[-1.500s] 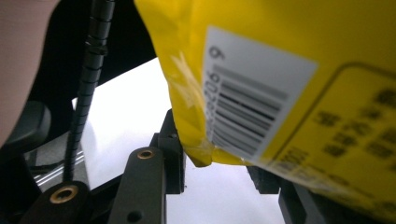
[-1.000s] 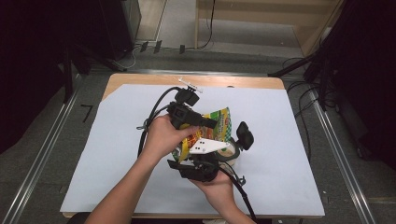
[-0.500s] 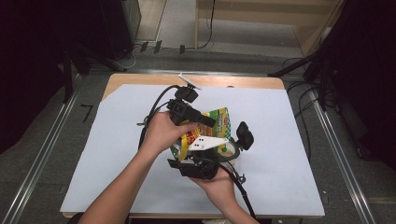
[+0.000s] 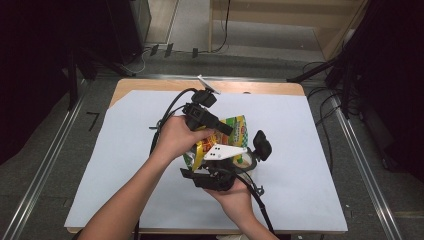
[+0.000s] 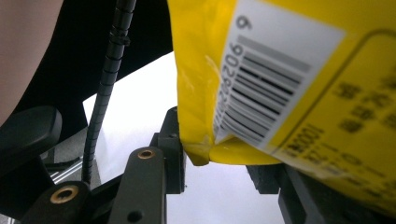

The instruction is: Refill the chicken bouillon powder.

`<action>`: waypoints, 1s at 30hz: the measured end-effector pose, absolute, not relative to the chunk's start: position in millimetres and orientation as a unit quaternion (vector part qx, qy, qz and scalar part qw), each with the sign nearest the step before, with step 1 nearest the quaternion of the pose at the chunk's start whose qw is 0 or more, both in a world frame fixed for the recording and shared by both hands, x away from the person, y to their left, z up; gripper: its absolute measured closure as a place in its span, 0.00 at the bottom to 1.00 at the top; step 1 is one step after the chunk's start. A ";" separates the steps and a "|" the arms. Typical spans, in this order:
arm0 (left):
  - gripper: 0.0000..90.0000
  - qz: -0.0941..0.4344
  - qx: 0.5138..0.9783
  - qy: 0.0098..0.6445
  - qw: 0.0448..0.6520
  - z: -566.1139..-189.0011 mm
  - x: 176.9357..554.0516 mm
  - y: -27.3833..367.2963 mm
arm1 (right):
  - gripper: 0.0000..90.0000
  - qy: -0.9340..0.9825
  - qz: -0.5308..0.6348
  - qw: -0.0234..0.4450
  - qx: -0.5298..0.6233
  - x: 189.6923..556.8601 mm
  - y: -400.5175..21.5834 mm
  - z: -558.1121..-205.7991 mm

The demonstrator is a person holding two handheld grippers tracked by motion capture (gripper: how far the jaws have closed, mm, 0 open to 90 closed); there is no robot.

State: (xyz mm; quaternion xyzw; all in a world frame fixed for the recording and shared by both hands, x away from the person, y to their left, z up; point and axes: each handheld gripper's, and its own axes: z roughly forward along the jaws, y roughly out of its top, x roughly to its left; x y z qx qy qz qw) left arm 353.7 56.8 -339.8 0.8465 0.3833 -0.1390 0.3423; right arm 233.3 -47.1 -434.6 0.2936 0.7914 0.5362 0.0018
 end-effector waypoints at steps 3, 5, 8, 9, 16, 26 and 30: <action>0.84 -0.137 0.848 0.381 0.342 -339.5 353.5 56.4 | 0.72 0.792 0.536 0.003 0.293 233.2 -47.4 -434.6; 0.84 -0.137 0.848 0.381 0.342 -339.9 353.6 56.5 | 0.72 0.792 0.536 0.005 0.292 233.3 -47.3 -435.1; 0.84 -0.137 0.848 0.380 0.343 -340.2 353.5 56.7 | 0.72 0.793 0.535 0.007 0.292 233.2 -47.1 -435.4; 0.84 -0.138 0.848 0.380 0.343 -340.3 353.5 56.8 | 0.72 0.794 0.534 0.008 0.292 233.2 -47.0 -435.4; 0.84 -0.139 0.845 0.380 0.350 -341.8 352.8 59.3 | 0.72 0.797 0.531 0.012 0.290 232.7 -46.0 -436.0; 0.84 -0.136 0.845 0.378 0.352 -341.8 352.1 59.6 | 0.72 0.797 0.530 0.016 0.289 232.6 -45.5 -436.6; 0.84 -0.135 0.844 0.379 0.354 -341.2 352.1 59.6 | 0.72 0.799 0.529 0.019 0.287 232.7 -45.9 -436.4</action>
